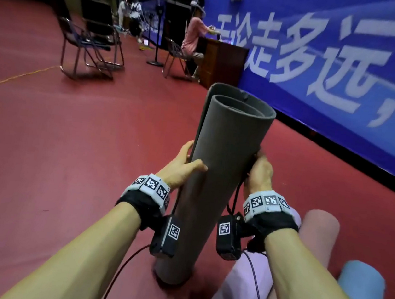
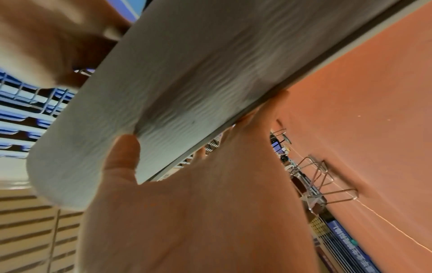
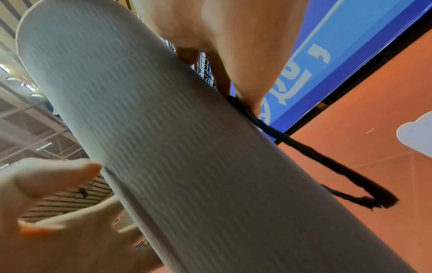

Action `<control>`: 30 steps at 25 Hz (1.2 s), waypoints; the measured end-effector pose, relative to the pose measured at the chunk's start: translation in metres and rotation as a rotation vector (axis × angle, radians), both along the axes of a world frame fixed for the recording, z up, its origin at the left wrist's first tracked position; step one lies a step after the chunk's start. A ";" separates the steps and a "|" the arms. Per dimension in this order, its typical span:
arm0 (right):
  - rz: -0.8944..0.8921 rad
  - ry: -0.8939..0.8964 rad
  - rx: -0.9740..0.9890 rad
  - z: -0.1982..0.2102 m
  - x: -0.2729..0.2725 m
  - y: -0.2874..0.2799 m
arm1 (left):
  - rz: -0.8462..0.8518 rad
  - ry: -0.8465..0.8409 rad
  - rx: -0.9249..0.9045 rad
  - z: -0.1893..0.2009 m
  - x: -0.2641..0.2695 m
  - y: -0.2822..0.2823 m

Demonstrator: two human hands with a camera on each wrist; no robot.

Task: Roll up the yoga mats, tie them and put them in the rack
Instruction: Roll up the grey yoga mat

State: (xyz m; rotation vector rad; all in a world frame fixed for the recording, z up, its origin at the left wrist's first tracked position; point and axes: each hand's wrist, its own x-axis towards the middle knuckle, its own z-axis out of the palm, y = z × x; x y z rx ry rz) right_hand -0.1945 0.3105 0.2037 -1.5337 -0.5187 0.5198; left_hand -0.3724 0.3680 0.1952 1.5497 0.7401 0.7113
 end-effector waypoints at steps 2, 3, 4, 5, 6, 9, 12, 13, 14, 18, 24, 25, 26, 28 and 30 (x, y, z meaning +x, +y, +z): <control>-0.032 0.059 0.004 0.017 -0.012 -0.005 | 0.068 -0.024 -0.049 0.025 0.006 0.002; -0.037 0.026 0.006 0.029 -0.019 -0.009 | 0.112 -0.033 -0.058 0.036 0.008 0.004; -0.041 -0.029 0.008 0.043 -0.024 -0.013 | 0.152 -0.044 -0.062 0.045 0.009 0.006; -0.054 -0.115 0.002 0.058 -0.031 -0.020 | 0.177 -0.073 -0.054 0.050 0.009 0.006; -0.088 -0.154 0.005 0.066 -0.033 -0.022 | 0.184 -0.100 -0.025 0.052 0.009 0.007; -0.164 -0.199 0.071 0.080 -0.038 -0.027 | 0.193 -0.177 0.132 0.058 0.003 0.005; -0.135 -0.117 0.088 0.088 -0.046 -0.030 | 0.283 -0.174 0.230 0.081 0.002 0.009; -0.122 -0.116 0.072 0.094 -0.046 -0.032 | 0.258 -0.135 0.227 0.092 0.002 0.009; -0.107 -0.135 0.053 0.101 -0.047 -0.035 | 0.218 -0.084 0.230 0.102 0.003 0.011; -0.063 -0.334 -0.053 0.120 -0.045 -0.032 | 0.266 0.250 0.418 0.140 0.006 0.008; 0.056 -0.571 -0.216 0.119 -0.040 -0.008 | 0.370 0.571 0.548 0.154 0.023 0.019; 0.060 -0.603 -0.229 0.115 -0.038 -0.006 | 0.348 0.605 0.527 0.151 0.026 0.021; 0.062 -0.619 -0.250 0.110 -0.039 -0.004 | 0.310 0.635 0.508 0.145 0.029 0.023; 0.089 -0.608 -0.280 0.097 -0.041 -0.004 | 0.222 0.693 0.514 0.131 0.033 0.030; 0.111 -0.611 -0.273 0.086 -0.041 -0.004 | 0.173 0.723 0.511 0.123 0.033 0.035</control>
